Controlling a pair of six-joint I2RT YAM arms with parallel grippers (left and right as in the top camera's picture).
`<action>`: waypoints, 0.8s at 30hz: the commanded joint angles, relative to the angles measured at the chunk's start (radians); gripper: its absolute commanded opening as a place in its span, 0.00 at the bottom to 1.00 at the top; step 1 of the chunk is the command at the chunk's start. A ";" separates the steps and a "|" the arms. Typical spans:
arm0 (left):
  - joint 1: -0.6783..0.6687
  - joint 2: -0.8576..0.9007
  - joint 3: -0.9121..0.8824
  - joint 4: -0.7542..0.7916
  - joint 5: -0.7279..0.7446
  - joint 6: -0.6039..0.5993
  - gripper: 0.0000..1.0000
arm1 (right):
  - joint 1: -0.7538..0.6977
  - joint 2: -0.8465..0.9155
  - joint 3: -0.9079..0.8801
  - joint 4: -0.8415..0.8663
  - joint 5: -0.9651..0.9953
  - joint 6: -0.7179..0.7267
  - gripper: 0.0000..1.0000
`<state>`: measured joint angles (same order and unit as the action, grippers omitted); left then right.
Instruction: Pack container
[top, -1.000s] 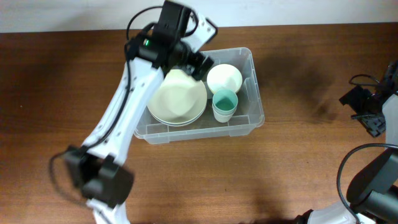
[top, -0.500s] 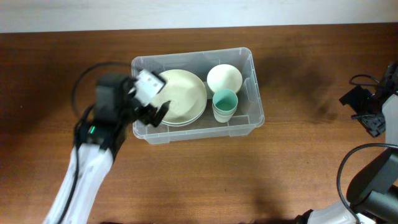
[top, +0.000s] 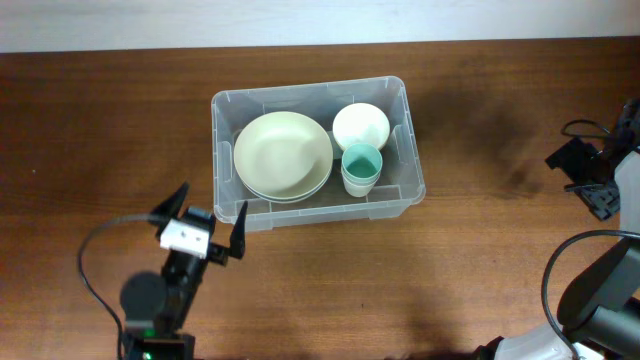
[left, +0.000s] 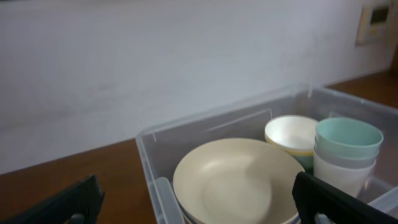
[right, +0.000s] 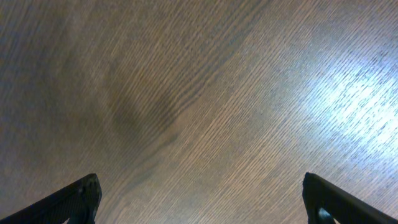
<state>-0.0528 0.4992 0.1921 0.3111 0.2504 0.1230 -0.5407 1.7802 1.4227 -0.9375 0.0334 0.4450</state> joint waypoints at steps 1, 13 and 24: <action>-0.006 -0.119 -0.106 0.050 -0.070 -0.064 0.99 | 0.003 -0.006 -0.001 0.000 0.004 0.005 0.99; -0.003 -0.388 -0.183 -0.127 -0.161 -0.071 0.99 | 0.003 -0.006 -0.001 0.000 0.004 0.005 0.99; 0.070 -0.494 -0.183 -0.352 -0.176 -0.071 0.99 | 0.003 -0.006 -0.001 0.000 0.004 0.005 0.99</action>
<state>-0.0082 0.0154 0.0128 -0.0223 0.0883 0.0612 -0.5407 1.7802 1.4227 -0.9375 0.0334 0.4450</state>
